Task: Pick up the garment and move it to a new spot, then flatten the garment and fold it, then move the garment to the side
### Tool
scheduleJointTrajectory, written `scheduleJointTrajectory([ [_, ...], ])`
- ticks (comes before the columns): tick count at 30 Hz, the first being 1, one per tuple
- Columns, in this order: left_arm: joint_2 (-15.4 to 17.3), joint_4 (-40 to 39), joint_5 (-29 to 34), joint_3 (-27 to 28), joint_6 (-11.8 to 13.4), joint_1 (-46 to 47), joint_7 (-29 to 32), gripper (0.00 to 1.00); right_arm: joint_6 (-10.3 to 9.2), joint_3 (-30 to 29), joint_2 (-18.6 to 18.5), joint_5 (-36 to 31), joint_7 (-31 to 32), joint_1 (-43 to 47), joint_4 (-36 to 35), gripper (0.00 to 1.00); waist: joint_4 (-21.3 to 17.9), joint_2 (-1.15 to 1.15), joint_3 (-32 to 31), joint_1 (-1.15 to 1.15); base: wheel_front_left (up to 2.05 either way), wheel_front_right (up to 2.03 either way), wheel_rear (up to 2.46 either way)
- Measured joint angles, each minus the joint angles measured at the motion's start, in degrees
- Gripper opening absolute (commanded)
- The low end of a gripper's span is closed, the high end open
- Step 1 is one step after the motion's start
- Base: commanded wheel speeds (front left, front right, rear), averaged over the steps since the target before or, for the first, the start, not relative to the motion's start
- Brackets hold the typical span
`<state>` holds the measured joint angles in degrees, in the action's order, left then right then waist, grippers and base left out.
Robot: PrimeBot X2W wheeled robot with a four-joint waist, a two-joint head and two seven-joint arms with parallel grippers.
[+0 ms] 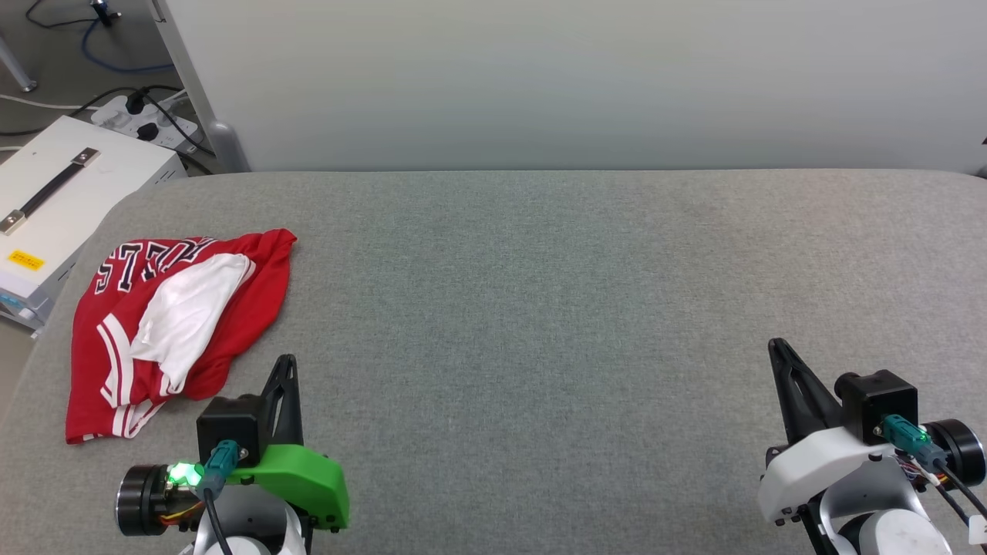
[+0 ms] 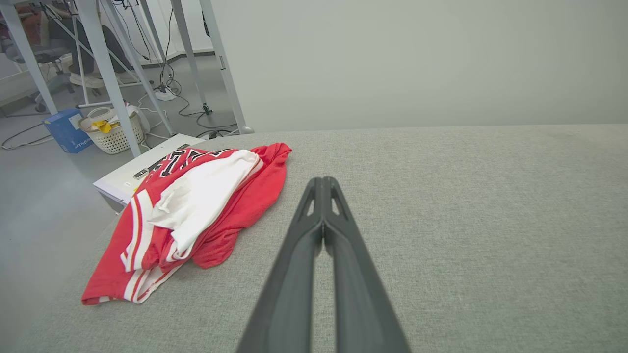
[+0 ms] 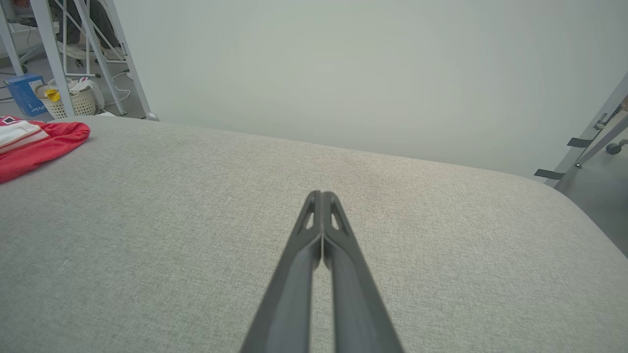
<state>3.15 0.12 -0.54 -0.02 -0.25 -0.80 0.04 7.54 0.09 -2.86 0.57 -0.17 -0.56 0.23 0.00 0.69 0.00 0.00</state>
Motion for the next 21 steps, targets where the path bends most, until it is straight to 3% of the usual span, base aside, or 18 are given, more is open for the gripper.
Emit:
scheduleJointTrajectory([
  [11,0.0,0.0,0.0,0.0,0.0,0.0,0.0,0.0,0.0,0.0,0.0,0.0,0.0,0.0,0.0,0.0,0.0,0.0,0.0,0.0,0.0,0.0,0.0],
  [12,0.0,0.0,0.0,0.0,0.0,0.0,0.0,1.0,0.0,0.0,0.0,0.0,0.0,0.0,0.0,1.0,0.0,0.0,0.0,0.0,0.0,0.0,0.0],
  [21,0.0,0.4,-0.5,0.1,0.0,0.0,-0.1,1.0,0.0,-0.2,0.0,0.4,-0.2,0.0,0.2,1.0,0.0,0.0,0.1,0.0,0.0,0.0,0.0],
])
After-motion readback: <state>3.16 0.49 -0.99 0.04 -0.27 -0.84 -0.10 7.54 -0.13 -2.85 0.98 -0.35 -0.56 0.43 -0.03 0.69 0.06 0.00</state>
